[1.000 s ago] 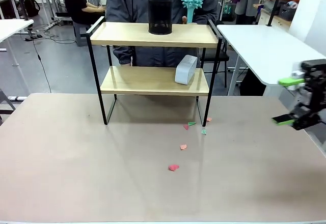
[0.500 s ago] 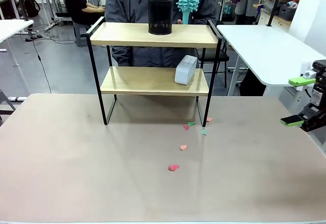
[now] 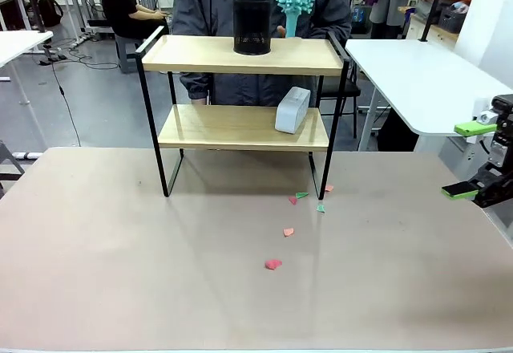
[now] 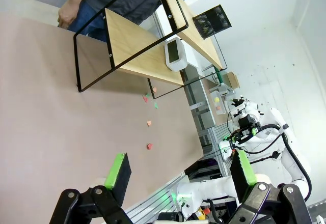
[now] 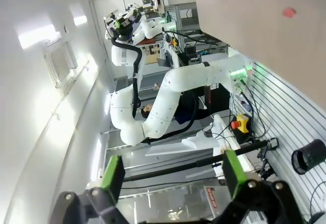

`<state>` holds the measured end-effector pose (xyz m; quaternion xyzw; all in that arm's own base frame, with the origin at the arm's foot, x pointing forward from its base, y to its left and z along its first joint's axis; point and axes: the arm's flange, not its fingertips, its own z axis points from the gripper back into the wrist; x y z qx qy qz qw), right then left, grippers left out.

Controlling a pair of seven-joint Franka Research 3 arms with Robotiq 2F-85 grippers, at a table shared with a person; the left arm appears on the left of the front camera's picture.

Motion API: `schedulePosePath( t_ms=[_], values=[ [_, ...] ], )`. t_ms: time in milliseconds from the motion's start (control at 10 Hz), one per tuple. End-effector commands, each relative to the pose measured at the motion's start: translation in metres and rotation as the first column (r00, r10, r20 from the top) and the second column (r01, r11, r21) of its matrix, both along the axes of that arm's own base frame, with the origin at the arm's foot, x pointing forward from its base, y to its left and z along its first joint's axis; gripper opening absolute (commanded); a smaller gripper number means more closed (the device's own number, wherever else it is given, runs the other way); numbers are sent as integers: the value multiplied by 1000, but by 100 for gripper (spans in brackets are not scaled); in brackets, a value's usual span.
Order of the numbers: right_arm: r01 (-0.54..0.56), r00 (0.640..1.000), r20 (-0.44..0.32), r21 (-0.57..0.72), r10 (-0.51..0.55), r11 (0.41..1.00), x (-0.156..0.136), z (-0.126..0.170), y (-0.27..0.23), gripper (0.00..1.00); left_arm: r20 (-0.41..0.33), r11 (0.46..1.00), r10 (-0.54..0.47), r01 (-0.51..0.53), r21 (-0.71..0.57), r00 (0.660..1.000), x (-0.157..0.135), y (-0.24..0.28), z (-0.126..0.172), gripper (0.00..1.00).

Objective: Clean the shelf.
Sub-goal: Hand the Duster back to the human.

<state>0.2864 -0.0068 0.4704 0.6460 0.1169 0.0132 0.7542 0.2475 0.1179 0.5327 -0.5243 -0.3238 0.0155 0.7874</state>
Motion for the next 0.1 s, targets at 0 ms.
schedulePosePath(
  t_ms=[0],
  values=[
    [-1, 1000, -2, 3, 1, 1000, -1, 1, 2, 100, -2, 1000, -5, 5, 2, 1000, -3, 1, -1, 100]
  ],
)
